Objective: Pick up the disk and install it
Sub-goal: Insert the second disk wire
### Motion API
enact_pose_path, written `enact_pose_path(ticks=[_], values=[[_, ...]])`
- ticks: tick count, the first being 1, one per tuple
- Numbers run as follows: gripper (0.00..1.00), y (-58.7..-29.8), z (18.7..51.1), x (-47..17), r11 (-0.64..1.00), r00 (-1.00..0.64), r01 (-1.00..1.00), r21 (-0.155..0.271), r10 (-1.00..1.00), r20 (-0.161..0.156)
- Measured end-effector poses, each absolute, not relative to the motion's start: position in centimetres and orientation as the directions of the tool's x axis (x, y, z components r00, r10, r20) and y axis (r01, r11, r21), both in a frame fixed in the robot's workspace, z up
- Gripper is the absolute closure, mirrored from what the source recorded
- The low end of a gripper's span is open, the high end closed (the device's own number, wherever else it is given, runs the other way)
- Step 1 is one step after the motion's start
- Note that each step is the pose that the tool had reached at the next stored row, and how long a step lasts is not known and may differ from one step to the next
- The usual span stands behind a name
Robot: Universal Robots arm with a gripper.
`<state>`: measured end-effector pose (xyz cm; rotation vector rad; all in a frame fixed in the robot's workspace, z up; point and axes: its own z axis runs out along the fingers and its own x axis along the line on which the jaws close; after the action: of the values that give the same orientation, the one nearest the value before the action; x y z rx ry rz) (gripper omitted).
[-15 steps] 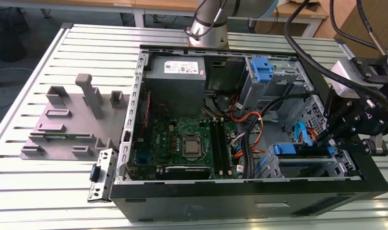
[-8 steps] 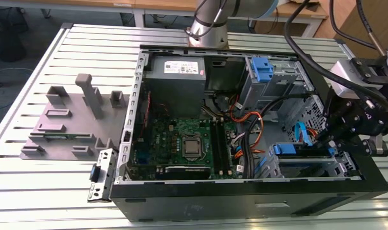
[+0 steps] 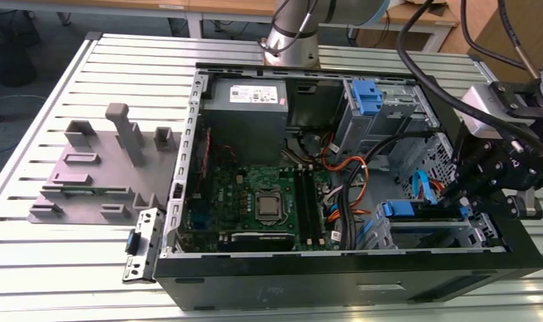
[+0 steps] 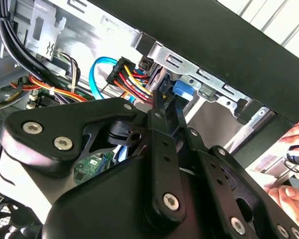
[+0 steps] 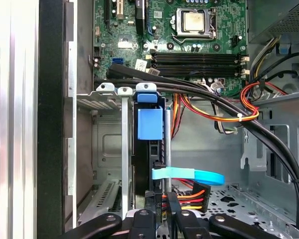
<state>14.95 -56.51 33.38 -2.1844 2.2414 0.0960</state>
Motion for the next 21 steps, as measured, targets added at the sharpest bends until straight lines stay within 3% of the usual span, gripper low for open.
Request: enact_pose_path(ticks=[8,10,21], values=[[0.76,-56.51,33.37,14.95,0.025,-0.027,-0.999,0.037,-0.998,-0.05],[0.84,-56.51,33.37,14.95,0.025,-0.027,-0.999,0.037,-0.998,-0.05],[0.84,-56.51,33.73,14.95,0.025,-0.027,-0.999,0.037,-0.998,-0.05]])
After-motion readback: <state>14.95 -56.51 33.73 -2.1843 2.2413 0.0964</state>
